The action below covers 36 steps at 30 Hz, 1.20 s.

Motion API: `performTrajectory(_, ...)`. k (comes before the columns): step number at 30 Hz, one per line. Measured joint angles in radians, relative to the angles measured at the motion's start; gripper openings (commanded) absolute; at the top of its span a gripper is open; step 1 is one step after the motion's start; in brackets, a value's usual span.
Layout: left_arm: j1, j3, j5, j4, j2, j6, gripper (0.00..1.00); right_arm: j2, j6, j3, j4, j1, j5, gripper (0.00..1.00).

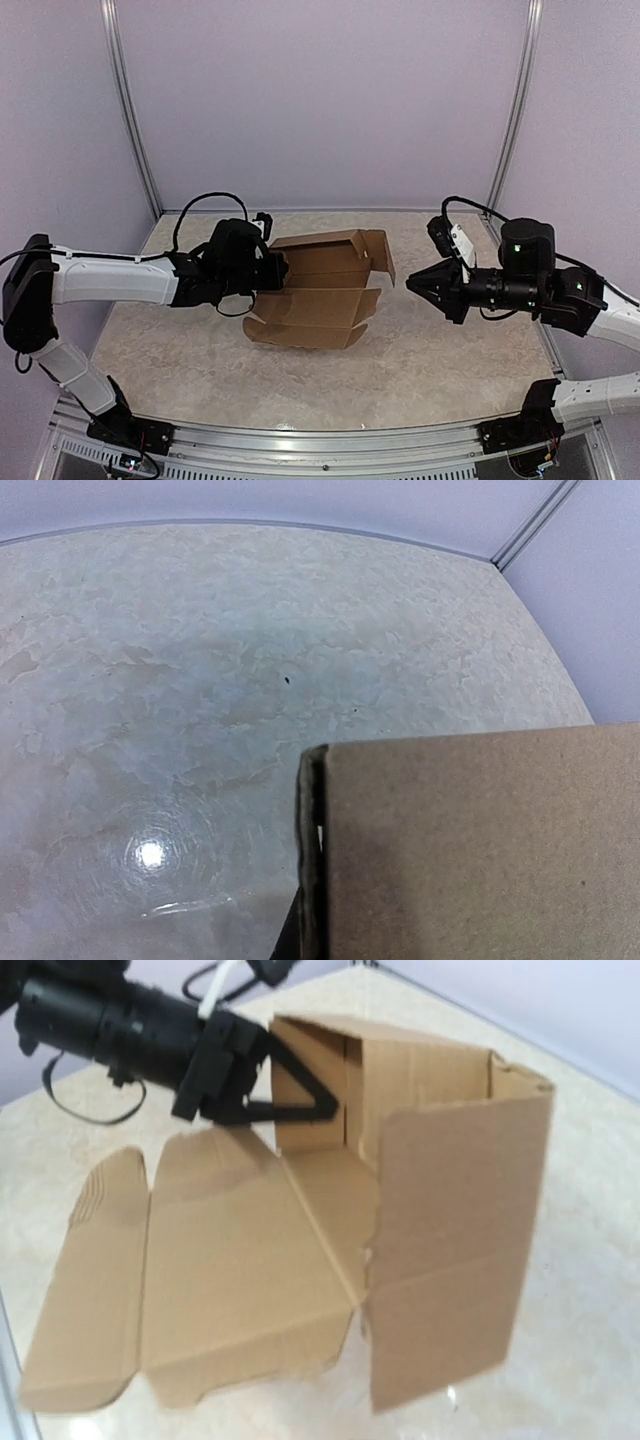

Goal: Fold the paper box

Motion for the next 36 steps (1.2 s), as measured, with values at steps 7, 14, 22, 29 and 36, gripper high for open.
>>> performTrajectory(7,-0.003,-0.025,-0.123,-0.021,-0.035,0.063,0.0,-0.006,-0.001,0.006,-0.039,0.0,-0.01,0.32)
performTrajectory(14,-0.016,-0.044,-0.145,-0.024,-0.063,0.138,0.0,0.039,-0.025,0.035,-0.055,0.0,0.067,0.38)
performTrajectory(22,-0.05,-0.057,-0.15,-0.03,-0.075,0.195,0.0,0.142,-0.089,0.073,-0.06,-0.008,0.048,0.37)
performTrajectory(29,-0.079,-0.057,-0.168,-0.032,-0.082,0.228,0.0,0.205,-0.12,0.079,-0.047,-0.024,-0.008,0.37)
performTrajectory(36,-0.09,-0.057,-0.176,-0.036,-0.093,0.241,0.0,0.247,-0.124,0.079,-0.015,-0.027,-0.038,0.37)
